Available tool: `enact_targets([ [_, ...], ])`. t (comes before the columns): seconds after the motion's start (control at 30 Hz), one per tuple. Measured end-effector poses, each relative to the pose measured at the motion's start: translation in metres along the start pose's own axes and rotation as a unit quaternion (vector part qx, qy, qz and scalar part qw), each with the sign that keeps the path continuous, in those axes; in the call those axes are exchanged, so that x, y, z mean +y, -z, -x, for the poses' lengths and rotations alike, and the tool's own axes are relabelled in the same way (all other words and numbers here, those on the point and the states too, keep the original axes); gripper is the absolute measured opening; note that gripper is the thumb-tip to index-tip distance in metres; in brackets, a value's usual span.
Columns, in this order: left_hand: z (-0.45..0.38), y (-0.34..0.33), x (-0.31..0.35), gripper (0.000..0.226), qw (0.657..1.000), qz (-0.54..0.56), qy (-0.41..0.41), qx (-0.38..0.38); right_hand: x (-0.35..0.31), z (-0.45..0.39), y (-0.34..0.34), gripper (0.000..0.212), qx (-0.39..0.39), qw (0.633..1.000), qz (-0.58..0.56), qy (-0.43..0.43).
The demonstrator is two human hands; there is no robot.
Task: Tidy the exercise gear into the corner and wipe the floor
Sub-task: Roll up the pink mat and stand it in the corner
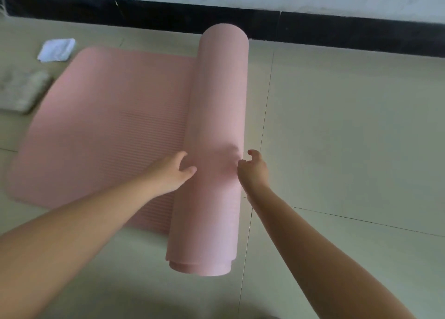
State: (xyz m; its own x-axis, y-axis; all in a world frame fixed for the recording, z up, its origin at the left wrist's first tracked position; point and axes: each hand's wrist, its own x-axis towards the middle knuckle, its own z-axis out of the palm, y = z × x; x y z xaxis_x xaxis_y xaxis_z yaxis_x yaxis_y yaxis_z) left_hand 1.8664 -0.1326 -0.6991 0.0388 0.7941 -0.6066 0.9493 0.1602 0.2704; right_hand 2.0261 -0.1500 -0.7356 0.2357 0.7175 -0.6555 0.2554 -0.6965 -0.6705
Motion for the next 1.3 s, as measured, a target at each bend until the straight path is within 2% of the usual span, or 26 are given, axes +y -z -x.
enact_targets([
  [0.1,-0.005,-0.018,0.003,0.057,0.999,-0.012,-0.034,0.033,0.005,-0.005,-0.007,0.042,0.020,0.998,0.053,-0.024],
  [0.2,-0.006,-0.026,-0.008,0.053,0.994,-0.046,-0.092,0.039,0.007,0.001,-0.016,0.048,0.038,0.997,0.049,-0.050],
  [0.4,-0.027,-0.002,-0.050,0.041,0.986,0.025,-0.164,0.012,-0.018,0.014,-0.050,0.047,0.085,0.994,0.020,-0.071],
  [0.5,-0.041,0.016,-0.089,0.038,0.986,0.036,-0.161,0.021,-0.038,0.023,-0.089,0.041,0.114,0.990,0.060,-0.060],
  [0.67,-0.068,0.048,-0.167,0.039,0.992,0.065,-0.112,0.011,-0.090,0.047,-0.166,0.039,0.128,0.952,0.273,-0.050],
  [0.77,-0.079,0.065,-0.208,0.041,0.993,0.087,-0.074,0.016,-0.123,0.052,-0.213,0.040,0.096,0.941,0.324,-0.023],
  [0.83,-0.080,0.075,-0.232,0.030,0.996,0.069,-0.063,0.005,-0.144,0.055,-0.242,0.043,0.047,0.969,0.244,0.008],
  [0.9,-0.076,0.087,-0.252,0.038,0.997,0.033,-0.066,-0.002,-0.157,0.057,-0.256,0.042,0.015,0.998,0.058,0.034],
  [0.97,-0.074,0.095,-0.268,0.044,0.995,-0.005,-0.093,0.024,-0.163,0.062,-0.248,0.038,0.059,0.997,-0.025,0.049],
  [1.03,-0.071,0.102,-0.278,0.043,0.988,-0.034,-0.131,0.068,-0.160,0.063,-0.232,0.035,0.127,0.990,0.033,0.056],
  [1.1,-0.067,0.106,-0.279,0.044,0.979,-0.042,-0.171,0.102,-0.150,0.061,-0.219,0.034,0.176,0.964,0.193,0.040],
  [1.13,-0.064,0.105,-0.277,0.046,0.974,-0.037,-0.195,0.113,-0.145,0.061,-0.218,0.036,0.177,0.947,0.268,0.023],
  [1.2,-0.059,0.097,-0.270,0.050,0.961,-0.034,-0.246,0.120,-0.139,0.058,-0.226,0.041,0.124,0.923,0.366,0.005],
  [1.3,-0.059,0.081,-0.260,0.057,0.951,-0.051,-0.288,0.098,-0.137,0.043,-0.241,0.041,0.074,0.917,0.391,0.011],
])
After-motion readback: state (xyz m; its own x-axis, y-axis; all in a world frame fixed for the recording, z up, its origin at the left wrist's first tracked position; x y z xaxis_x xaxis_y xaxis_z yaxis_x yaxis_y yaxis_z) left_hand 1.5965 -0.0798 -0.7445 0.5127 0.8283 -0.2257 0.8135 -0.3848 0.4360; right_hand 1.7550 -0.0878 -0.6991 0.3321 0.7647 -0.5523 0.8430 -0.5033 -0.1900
